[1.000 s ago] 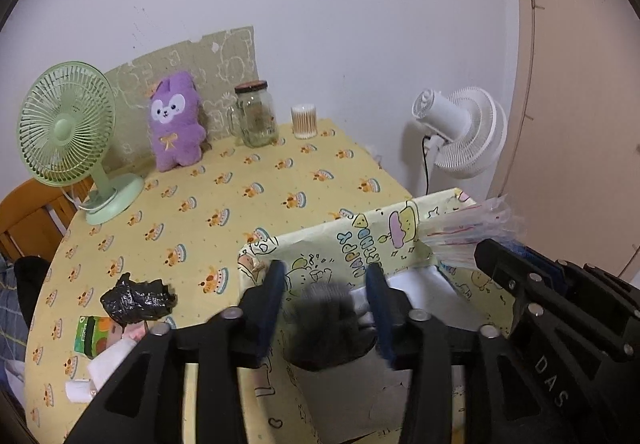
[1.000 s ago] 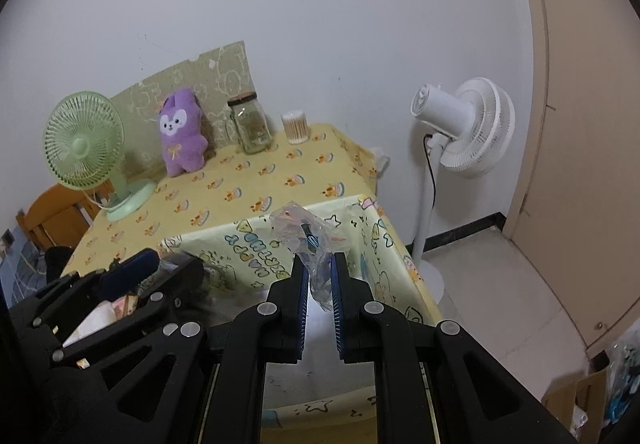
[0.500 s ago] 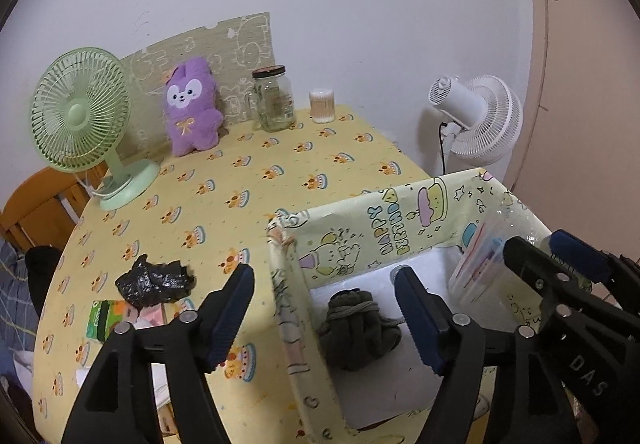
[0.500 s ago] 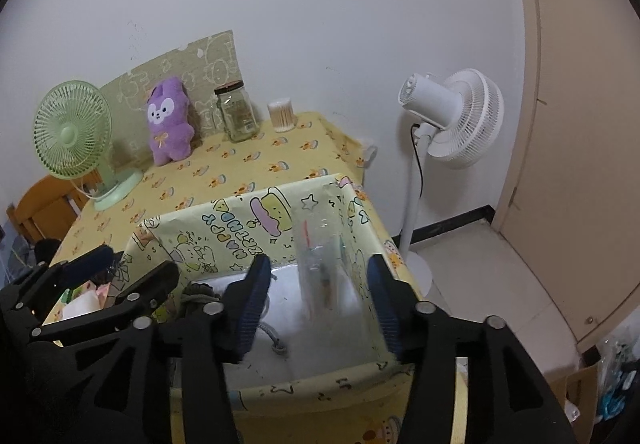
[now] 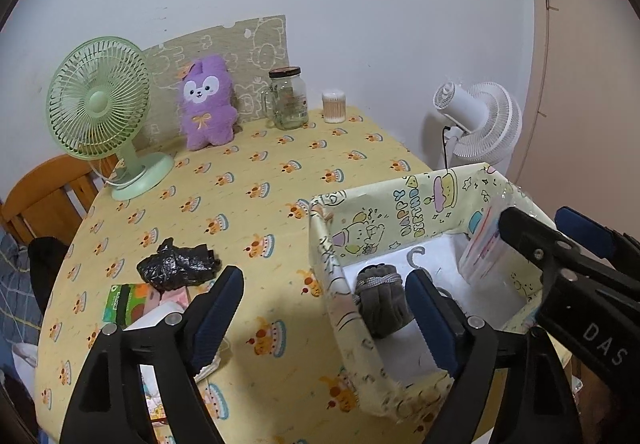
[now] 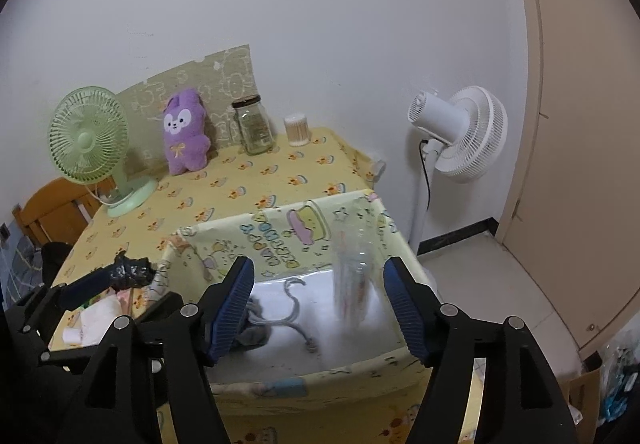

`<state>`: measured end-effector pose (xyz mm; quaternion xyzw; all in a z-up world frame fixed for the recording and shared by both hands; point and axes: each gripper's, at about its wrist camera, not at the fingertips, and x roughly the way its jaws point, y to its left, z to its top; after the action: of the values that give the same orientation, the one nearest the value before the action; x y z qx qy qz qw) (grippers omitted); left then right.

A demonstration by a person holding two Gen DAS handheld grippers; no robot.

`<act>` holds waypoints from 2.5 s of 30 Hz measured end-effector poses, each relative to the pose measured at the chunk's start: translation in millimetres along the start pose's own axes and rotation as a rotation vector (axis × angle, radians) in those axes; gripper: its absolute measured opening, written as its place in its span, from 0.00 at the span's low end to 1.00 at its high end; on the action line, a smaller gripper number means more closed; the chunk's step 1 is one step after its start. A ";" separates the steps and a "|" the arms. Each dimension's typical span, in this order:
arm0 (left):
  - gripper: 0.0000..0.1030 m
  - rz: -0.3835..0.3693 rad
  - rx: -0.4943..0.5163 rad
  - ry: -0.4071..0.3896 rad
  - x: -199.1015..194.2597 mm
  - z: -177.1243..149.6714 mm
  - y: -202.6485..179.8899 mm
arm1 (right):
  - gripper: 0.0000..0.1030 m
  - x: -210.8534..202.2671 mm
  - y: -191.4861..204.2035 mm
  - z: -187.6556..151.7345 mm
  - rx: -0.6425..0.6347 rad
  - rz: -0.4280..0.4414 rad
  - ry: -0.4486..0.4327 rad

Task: Organize soft objects
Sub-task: 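Open the left gripper to drop the pouch while right releases the bag into the box, then move both tools back to the remaining items on the table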

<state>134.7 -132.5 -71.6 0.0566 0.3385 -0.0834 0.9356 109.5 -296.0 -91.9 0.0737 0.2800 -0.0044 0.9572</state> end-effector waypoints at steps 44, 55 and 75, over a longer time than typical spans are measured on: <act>0.94 0.032 -0.072 -0.126 -79.7 -32.4 103.7 | 0.81 -50.5 167.1 -16.2 -0.166 0.122 -0.021; 0.94 0.070 -0.102 -0.099 -68.5 -50.8 125.6 | 0.84 -34.6 189.6 -33.5 -0.175 0.155 0.006; 0.94 0.112 -0.124 0.001 -29.5 -81.8 156.1 | 0.84 19.5 216.9 -67.0 -0.186 0.236 0.110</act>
<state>91.7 37.2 -107.4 0.0173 0.3398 -0.0099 0.9403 100.9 -71.2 -128.1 0.0170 0.3204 0.1380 0.9370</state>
